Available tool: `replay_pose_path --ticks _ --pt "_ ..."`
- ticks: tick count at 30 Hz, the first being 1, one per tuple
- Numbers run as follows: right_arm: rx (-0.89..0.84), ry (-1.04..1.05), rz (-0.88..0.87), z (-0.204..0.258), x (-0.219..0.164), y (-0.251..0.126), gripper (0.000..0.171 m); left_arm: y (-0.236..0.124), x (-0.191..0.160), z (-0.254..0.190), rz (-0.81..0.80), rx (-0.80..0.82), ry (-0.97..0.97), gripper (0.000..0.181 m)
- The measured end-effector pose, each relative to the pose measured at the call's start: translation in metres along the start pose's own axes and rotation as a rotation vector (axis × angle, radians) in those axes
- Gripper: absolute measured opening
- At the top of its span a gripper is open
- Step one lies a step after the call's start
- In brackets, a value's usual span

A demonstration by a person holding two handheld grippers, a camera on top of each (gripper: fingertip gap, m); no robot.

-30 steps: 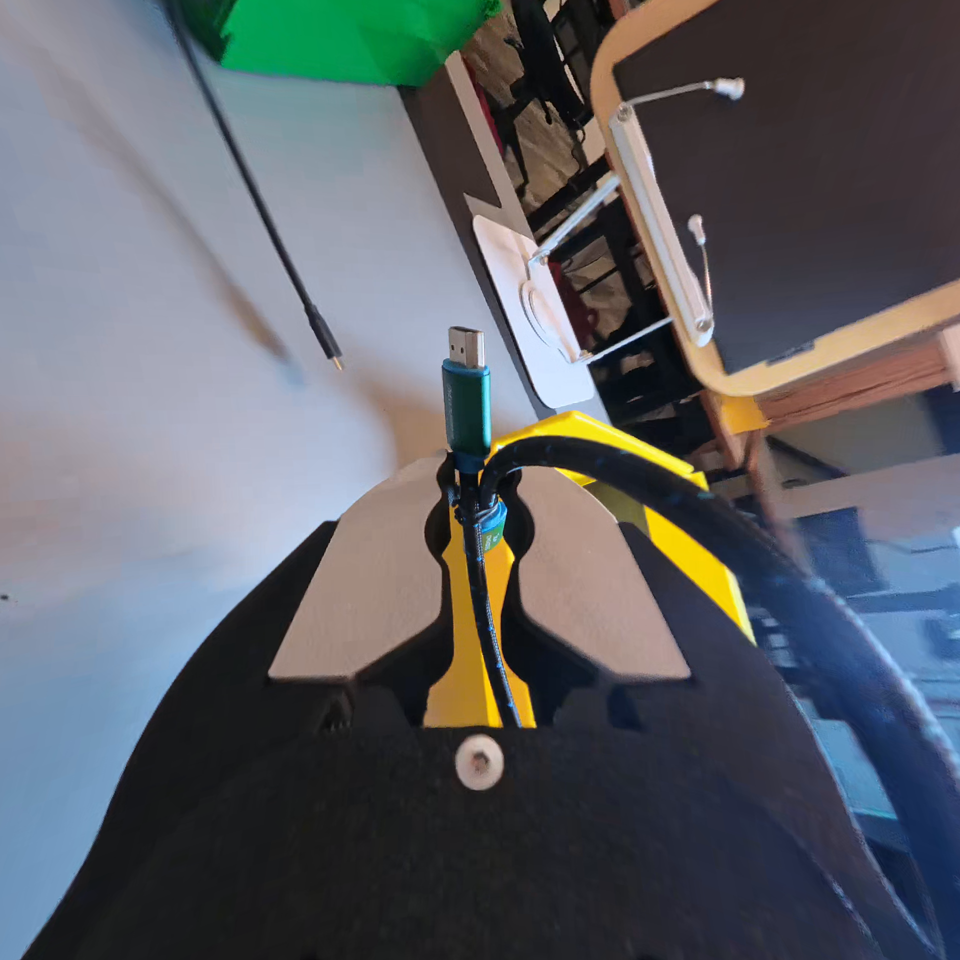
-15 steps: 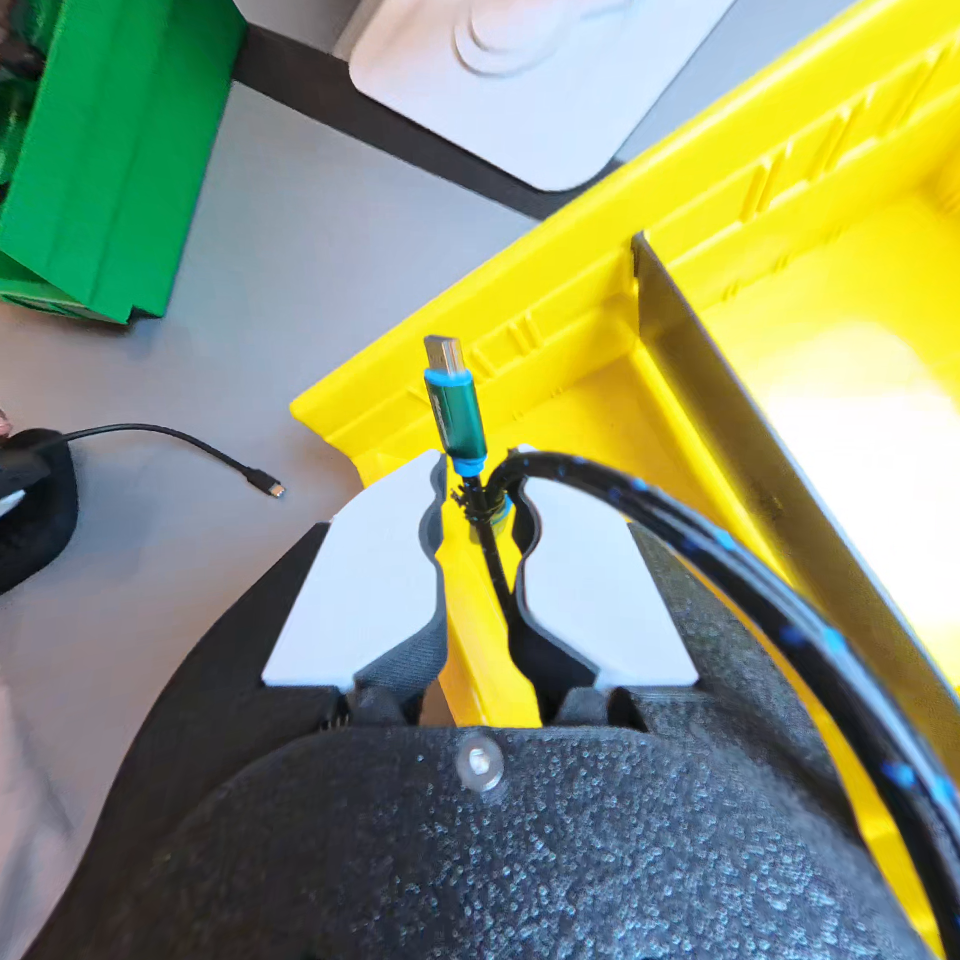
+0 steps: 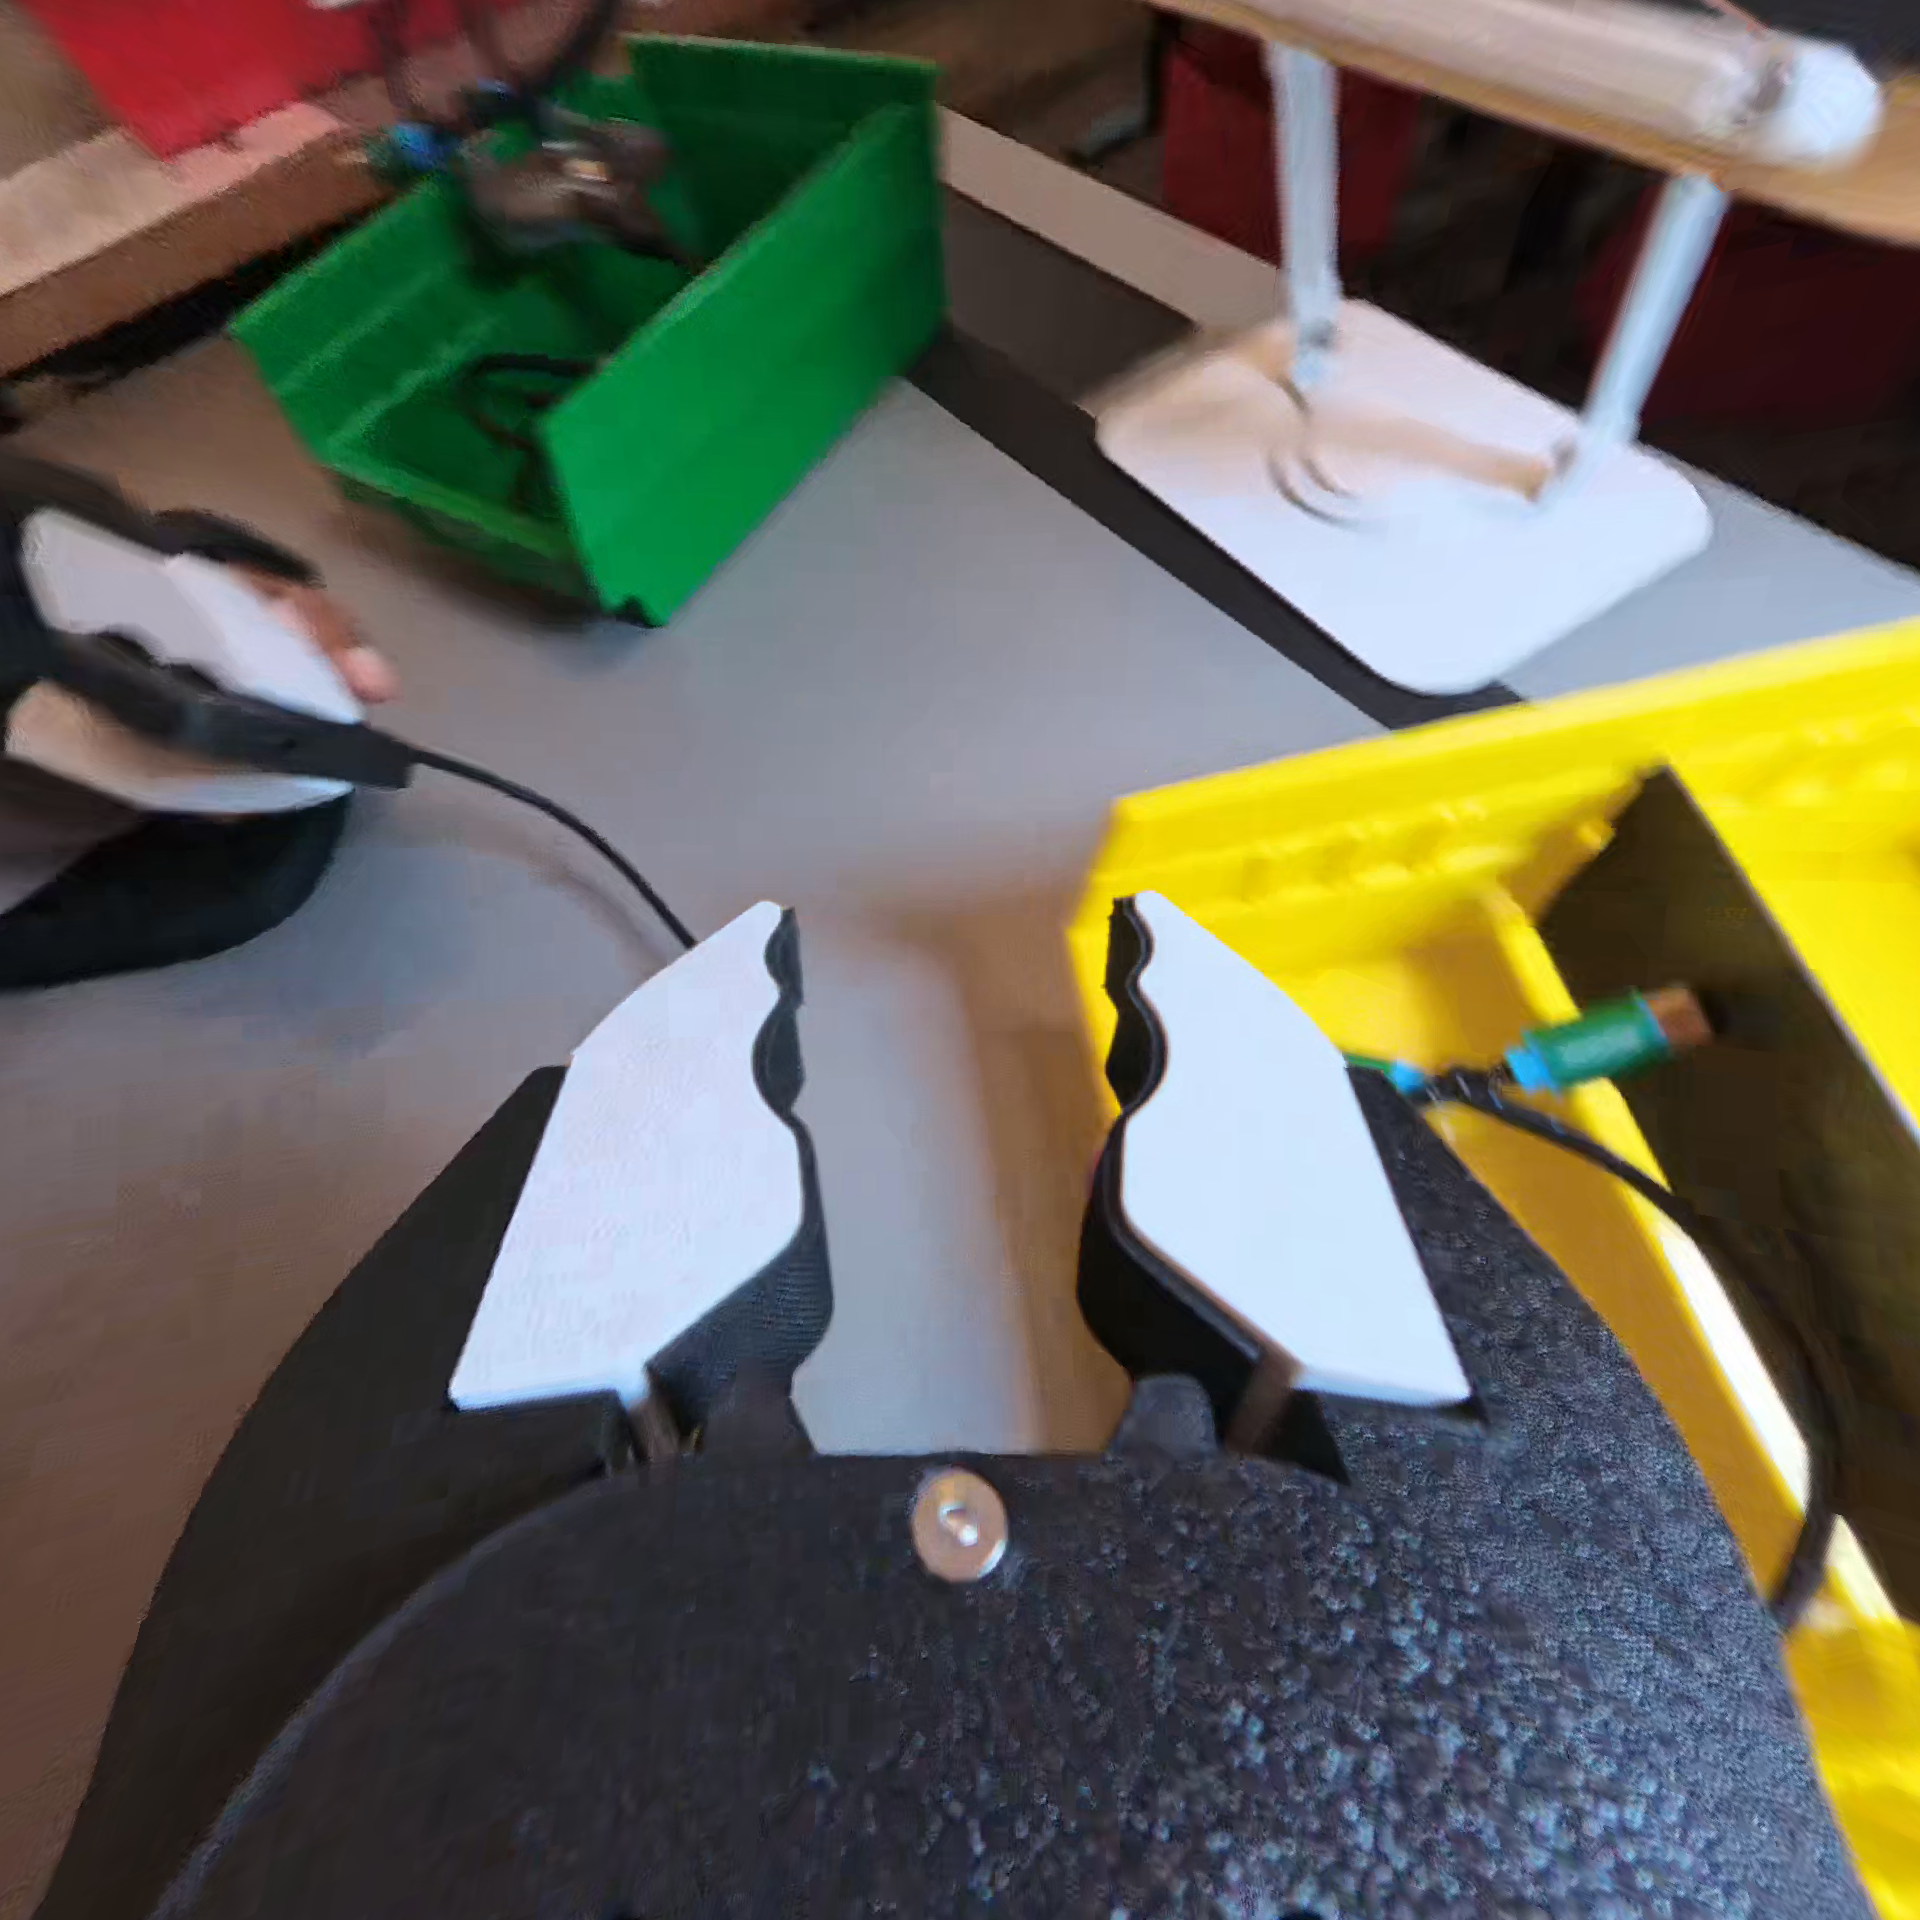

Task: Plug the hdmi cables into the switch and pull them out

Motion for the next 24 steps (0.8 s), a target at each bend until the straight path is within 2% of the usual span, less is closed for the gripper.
replay_pose_path --ticks 5,10,12,14,18,21,24 --pt "0.289 -0.373 -0.261 0.112 -0.003 -0.014 0.046 0.001 0.015 -0.009 -0.102 -0.065 -0.021 0.015" --pt "0.321 -0.65 -0.263 0.18 0.003 -0.004 0.039 0.009 0.021 -0.022 -0.076 -0.109 0.035 0.015" --pt "0.329 -0.746 -0.261 0.192 0.005 0.0 0.015 0.011 0.021 -0.026 -0.063 -0.118 0.052 0.015" --pt "0.329 -0.801 -0.215 0.195 0.009 0.001 0.015 0.009 0.02 -0.026 -0.061 -0.124 0.052 0.015" --pt "0.333 -0.823 -0.233 0.183 0.029 -0.018 0.014 -0.002 0.027 -0.017 -0.186 -0.08 0.007 0.02" --pt "0.241 -0.796 -0.266 0.149 0.054 -0.038 0.013 -0.016 0.026 -0.001 -0.25 0.034 -0.031 0.023" --pt "0.059 -0.756 -0.277 0.095 0.081 -0.052 0.014 -0.023 0.019 0.009 -0.264 0.084 -0.082 0.015"
Point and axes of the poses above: each gripper's, where its closed fingertips meet, y out along the fingers, x out of its top, z = x × y across the jaws, the point moved 8 cm from there along -y, back along the fingers, and after that the axes turned 14 degrees about -x, right-handed, at the moved point
